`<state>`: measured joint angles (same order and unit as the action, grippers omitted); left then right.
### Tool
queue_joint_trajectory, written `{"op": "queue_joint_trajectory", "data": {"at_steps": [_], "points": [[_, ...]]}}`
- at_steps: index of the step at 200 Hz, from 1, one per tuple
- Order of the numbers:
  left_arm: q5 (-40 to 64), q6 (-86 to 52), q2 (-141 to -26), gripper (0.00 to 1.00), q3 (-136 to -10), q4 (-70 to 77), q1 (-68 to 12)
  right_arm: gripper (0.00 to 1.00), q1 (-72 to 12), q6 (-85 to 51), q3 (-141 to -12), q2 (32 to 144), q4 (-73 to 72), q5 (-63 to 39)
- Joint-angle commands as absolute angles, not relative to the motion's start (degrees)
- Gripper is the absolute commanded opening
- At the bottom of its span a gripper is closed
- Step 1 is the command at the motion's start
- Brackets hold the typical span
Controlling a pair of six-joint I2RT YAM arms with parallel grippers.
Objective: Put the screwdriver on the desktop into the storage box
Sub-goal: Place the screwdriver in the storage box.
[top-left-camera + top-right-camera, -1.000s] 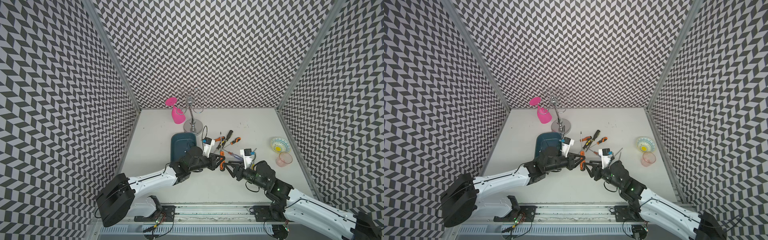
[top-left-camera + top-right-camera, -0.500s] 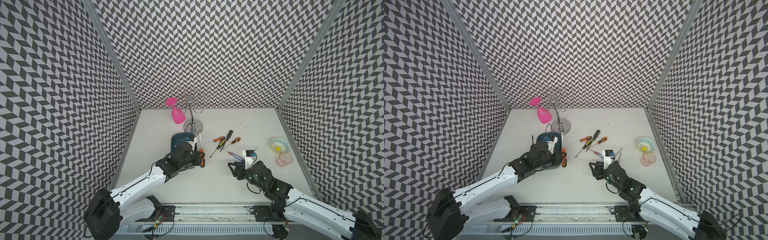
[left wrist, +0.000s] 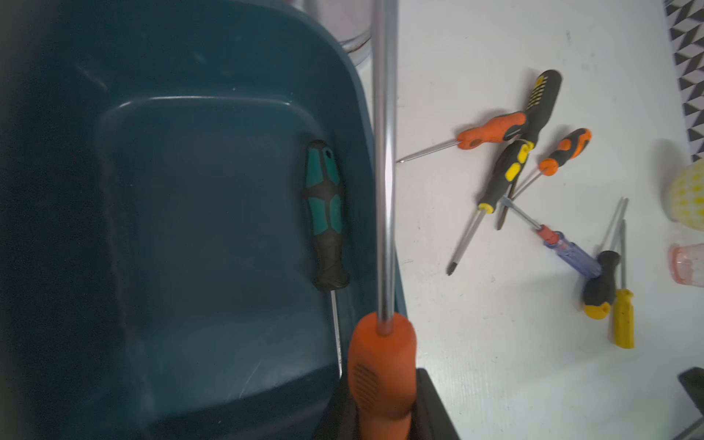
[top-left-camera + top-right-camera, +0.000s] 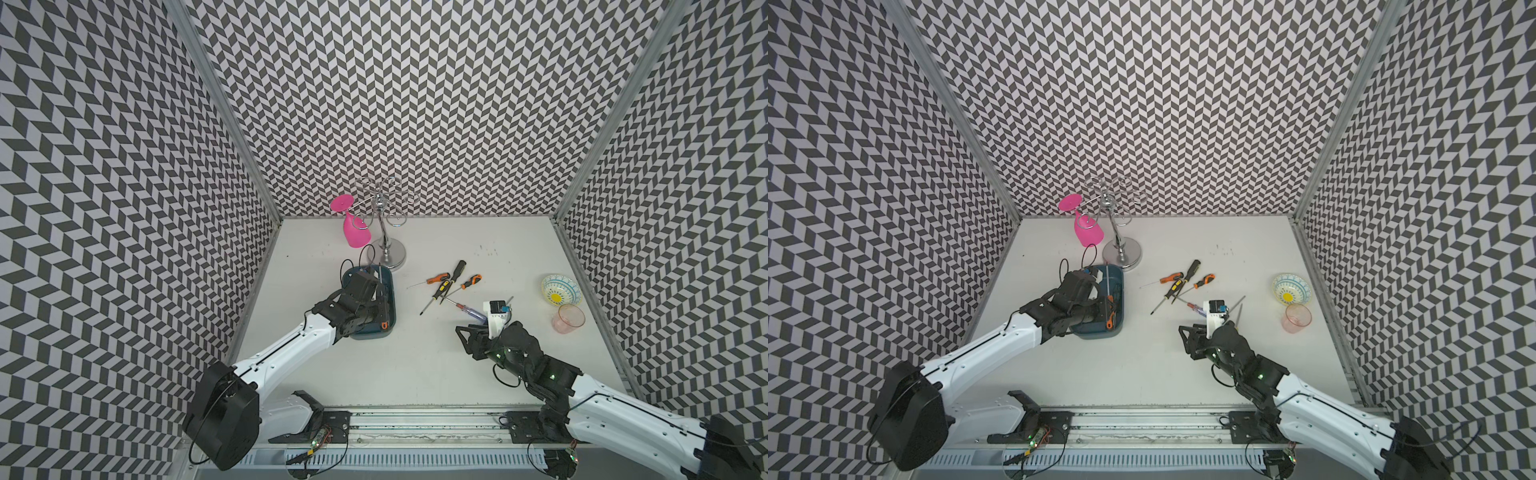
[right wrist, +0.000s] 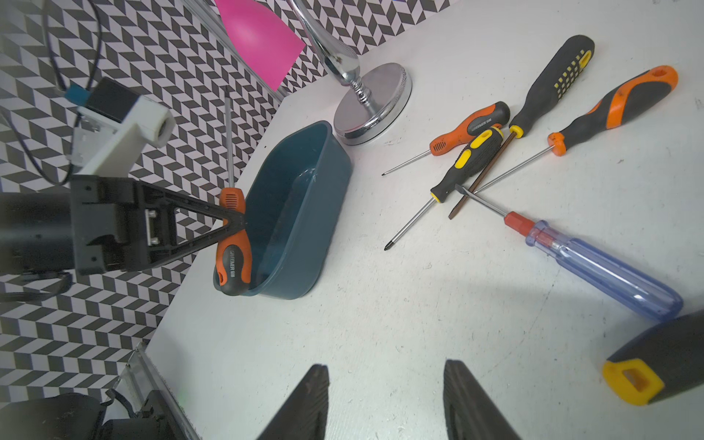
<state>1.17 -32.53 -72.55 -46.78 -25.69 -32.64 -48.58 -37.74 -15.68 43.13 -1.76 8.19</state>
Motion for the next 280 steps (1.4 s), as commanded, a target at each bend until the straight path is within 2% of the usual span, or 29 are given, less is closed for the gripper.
{"op": "queue_joint_trajectory", "data": {"at_steps": [1, 147, 195, 251, 280], "points": [[-1.04, -31.17, -74.99, 0.0, -50.69, -28.76, -32.22, 0.52, -48.56, -37.79, -14.03, 42.22, -3.61, 9.26], [-4.29, -30.4, -86.86, 0.0, -56.41, -30.59, -30.06, 0.52, -48.52, -39.15, -10.51, 40.51, -3.98, 9.39], [-5.46, -30.67, -90.96, 0.04, -56.43, -30.08, -29.93, 0.52, -48.52, -39.46, -10.02, 39.55, -3.57, 9.67], [-5.19, -30.76, -93.82, 0.12, -56.26, -29.25, -29.8, 0.52, -48.52, -39.55, -10.02, 40.16, -4.02, 9.79], [-5.19, -30.84, -94.62, 0.26, -56.41, -29.16, -29.63, 0.52, -48.52, -39.64, -10.02, 40.43, -4.13, 9.67]]}}
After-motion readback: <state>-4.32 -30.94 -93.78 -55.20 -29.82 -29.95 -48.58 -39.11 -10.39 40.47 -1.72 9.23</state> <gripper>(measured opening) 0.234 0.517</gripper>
